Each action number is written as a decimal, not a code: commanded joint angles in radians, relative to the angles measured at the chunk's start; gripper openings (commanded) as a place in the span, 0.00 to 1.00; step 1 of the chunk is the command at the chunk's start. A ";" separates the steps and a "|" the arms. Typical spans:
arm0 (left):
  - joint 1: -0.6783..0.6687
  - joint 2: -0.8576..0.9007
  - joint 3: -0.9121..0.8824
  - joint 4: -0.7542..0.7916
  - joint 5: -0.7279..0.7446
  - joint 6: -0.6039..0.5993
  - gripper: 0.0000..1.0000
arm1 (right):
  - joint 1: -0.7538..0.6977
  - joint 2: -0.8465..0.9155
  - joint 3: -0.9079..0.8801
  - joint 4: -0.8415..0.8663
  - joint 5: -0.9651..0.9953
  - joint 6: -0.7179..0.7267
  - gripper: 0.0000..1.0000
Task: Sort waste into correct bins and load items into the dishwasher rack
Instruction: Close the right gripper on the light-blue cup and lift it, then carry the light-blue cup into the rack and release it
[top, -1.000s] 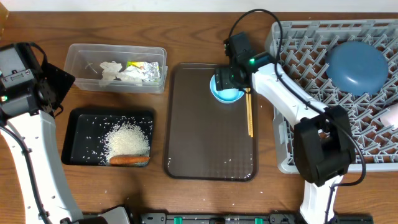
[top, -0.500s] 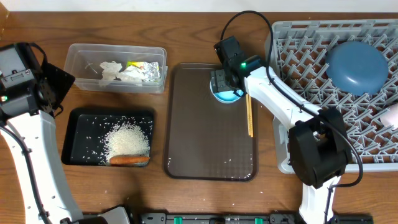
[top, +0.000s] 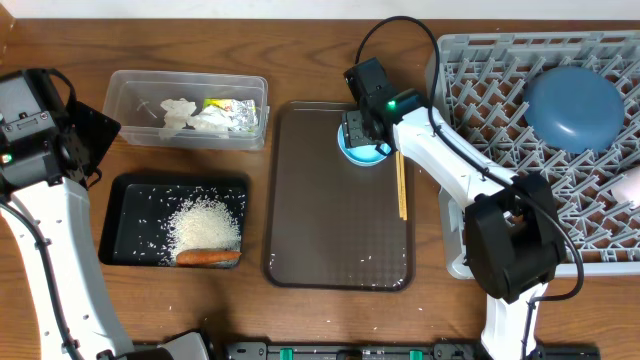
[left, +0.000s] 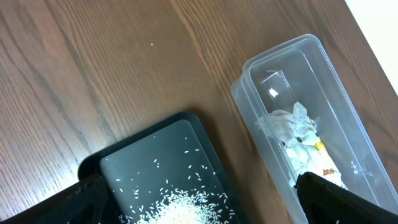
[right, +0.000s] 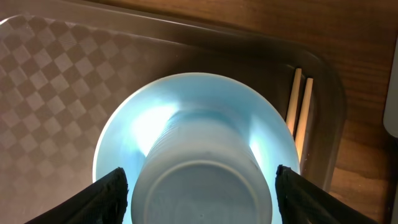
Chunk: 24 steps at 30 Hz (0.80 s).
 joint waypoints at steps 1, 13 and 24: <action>0.004 0.005 0.010 -0.002 -0.012 -0.001 1.00 | 0.007 -0.004 -0.024 0.011 0.018 0.007 0.74; 0.004 0.005 0.010 -0.002 -0.012 -0.001 1.00 | 0.007 -0.008 -0.042 0.055 0.018 0.007 0.55; 0.004 0.005 0.010 -0.002 -0.012 -0.001 1.00 | -0.035 -0.203 0.004 0.016 0.019 0.006 0.53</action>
